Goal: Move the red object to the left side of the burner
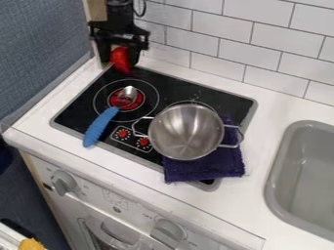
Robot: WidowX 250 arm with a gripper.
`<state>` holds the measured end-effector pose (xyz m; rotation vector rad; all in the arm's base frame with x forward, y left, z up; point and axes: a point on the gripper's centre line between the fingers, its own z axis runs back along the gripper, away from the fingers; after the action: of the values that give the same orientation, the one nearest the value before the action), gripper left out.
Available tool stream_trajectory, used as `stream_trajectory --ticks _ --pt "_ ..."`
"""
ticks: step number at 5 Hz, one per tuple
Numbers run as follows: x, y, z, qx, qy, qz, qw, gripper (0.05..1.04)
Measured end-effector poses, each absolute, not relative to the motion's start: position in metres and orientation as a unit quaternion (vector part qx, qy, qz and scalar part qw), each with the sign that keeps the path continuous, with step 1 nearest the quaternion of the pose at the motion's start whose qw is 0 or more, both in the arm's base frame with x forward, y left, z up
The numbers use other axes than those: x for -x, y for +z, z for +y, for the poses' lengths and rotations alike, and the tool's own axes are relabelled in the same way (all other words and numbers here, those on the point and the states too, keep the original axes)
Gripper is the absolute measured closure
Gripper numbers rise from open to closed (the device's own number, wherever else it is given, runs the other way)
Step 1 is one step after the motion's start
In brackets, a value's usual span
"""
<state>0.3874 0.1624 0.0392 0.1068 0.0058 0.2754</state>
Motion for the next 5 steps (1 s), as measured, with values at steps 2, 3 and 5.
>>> stream_trajectory --ticks 2,3,5 --pt "-0.349 0.031 0.164 -0.05 0.124 0.022 0.991 0.341" --pt "-0.312 0.038 0.174 -0.046 0.131 0.005 0.99 0.341" --pt "-0.289 0.023 0.172 -0.044 0.109 -0.002 0.993 0.341"
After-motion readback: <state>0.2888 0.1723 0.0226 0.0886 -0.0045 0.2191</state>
